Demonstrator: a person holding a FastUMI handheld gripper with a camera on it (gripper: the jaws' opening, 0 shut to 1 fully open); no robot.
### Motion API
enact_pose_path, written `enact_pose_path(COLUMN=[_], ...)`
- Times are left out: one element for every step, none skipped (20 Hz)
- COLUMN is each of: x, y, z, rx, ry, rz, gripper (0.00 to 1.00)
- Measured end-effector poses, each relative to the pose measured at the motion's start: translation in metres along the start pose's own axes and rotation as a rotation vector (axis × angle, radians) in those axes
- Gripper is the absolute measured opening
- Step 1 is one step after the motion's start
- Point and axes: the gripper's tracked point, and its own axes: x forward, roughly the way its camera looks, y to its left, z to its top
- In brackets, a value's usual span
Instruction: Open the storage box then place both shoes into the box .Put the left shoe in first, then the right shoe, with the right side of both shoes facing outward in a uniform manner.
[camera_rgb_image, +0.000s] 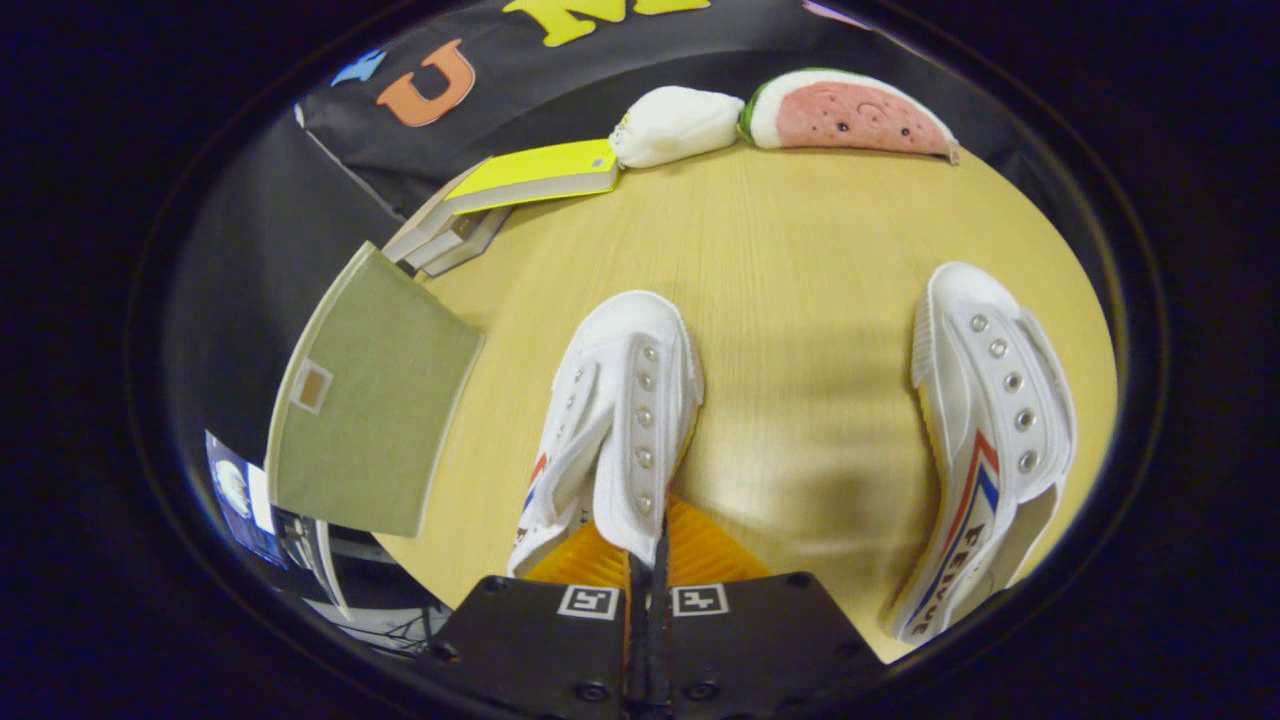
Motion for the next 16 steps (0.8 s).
enact_pose_path(x=[-0.001, -0.003, -0.003, -0.005, -0.008, -0.013, -0.023, -0.034, -0.044, -0.053, -0.062, -0.072, -0.082, -0.09, -0.098, -0.105], y=[0.004, 0.009, 0.013, 0.017, 0.019, 0.022, 0.03, 0.04, 0.048, 0.058, 0.07, 0.085, 0.105, 0.127, 0.151, 0.175], z=[-0.002, -0.005, -0.005, -0.004, -0.002, 0.002, 0.002, 0.003, 0.006, 0.011, 0.014, 0.018, 0.022, 0.027, 0.032, 0.037], rx=[0.032, 0.071, 0.104, 0.131, 0.143, 0.152, 0.165, 0.179, 0.187, 0.188, 0.181, 0.179, 0.182, 0.186, 0.185, 0.179], ry=[-0.006, -0.008, -0.008, -0.014, -0.026, -0.046, -0.062, -0.076, -0.091, -0.111, -0.132, -0.151, -0.165, -0.182, -0.2, -0.224], rz=[0.032, 0.066, 0.095, 0.114, 0.121, 0.126, 0.133, 0.142, 0.142, 0.131, 0.117, 0.108, 0.11, 0.121, 0.134, 0.143], gripper=[0.05, 0.06, 0.06, 0.05, 0.05, 0.05, 0.05, 0.05, 0.05, 0.05, 0.05, 0.05, 0.05, 0.05, 0.05, 0.05])
